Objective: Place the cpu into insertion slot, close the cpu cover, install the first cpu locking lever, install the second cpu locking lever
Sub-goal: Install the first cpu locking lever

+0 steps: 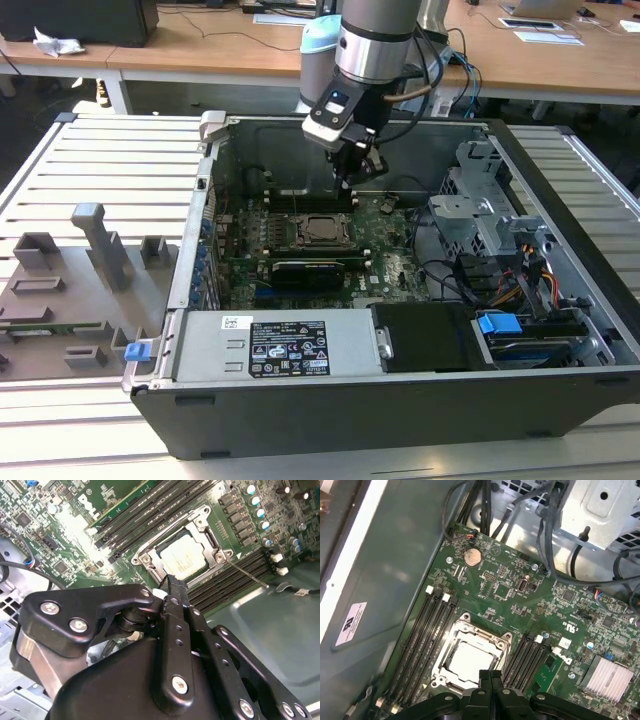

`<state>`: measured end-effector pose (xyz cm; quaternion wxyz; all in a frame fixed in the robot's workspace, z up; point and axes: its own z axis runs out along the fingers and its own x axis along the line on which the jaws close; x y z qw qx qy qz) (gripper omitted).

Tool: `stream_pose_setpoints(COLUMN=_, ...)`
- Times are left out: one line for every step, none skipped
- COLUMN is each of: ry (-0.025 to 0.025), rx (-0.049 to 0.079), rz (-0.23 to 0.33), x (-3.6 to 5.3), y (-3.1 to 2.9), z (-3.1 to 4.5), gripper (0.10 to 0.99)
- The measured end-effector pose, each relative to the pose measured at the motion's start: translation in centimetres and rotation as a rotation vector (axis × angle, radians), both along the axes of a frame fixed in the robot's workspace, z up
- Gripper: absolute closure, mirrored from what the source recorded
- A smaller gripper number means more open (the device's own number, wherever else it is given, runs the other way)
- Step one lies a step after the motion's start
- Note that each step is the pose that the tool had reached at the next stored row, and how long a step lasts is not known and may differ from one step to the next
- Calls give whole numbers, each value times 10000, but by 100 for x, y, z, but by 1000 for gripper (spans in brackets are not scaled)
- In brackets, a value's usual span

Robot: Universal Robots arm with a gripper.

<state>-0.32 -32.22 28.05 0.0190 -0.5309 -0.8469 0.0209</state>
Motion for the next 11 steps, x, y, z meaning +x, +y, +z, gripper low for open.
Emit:
stream_pose_setpoints(ry=0, rx=0, rz=120, x=0, y=0, z=0, gripper=980)
stream_pose_setpoints(ry=0, rx=0, rz=225, x=0, y=0, z=0, gripper=980)
stream_pose_setpoints(ry=1, rx=0, rz=446, x=0, y=0, z=0, gripper=980)
stream_pose_setpoints(ry=0, rx=0, rz=637, x=0, y=0, z=0, gripper=980)
stream_pose_setpoints(ry=0, rx=0, rz=801, x=0, y=0, z=0, gripper=980)
stream_pose_setpoints(ry=0, rx=0, rz=986, x=0, y=0, z=0, gripper=980)
stream_pose_setpoints(ry=0, rx=0, rz=1162, x=0, y=0, z=0, gripper=980)
stream_pose_setpoints(ry=0, rx=0, rz=1289, x=0, y=0, z=0, gripper=980)
stream_pose_setpoints(ry=0, rx=0, rz=1422, x=0, y=0, z=0, gripper=980)
stream_pose_setpoints(ry=0, rx=0, rz=1506, x=0, y=0, z=0, gripper=980)
stream_pose_setpoints(ry=0, rx=0, rz=1603, x=0, y=0, z=0, gripper=980)
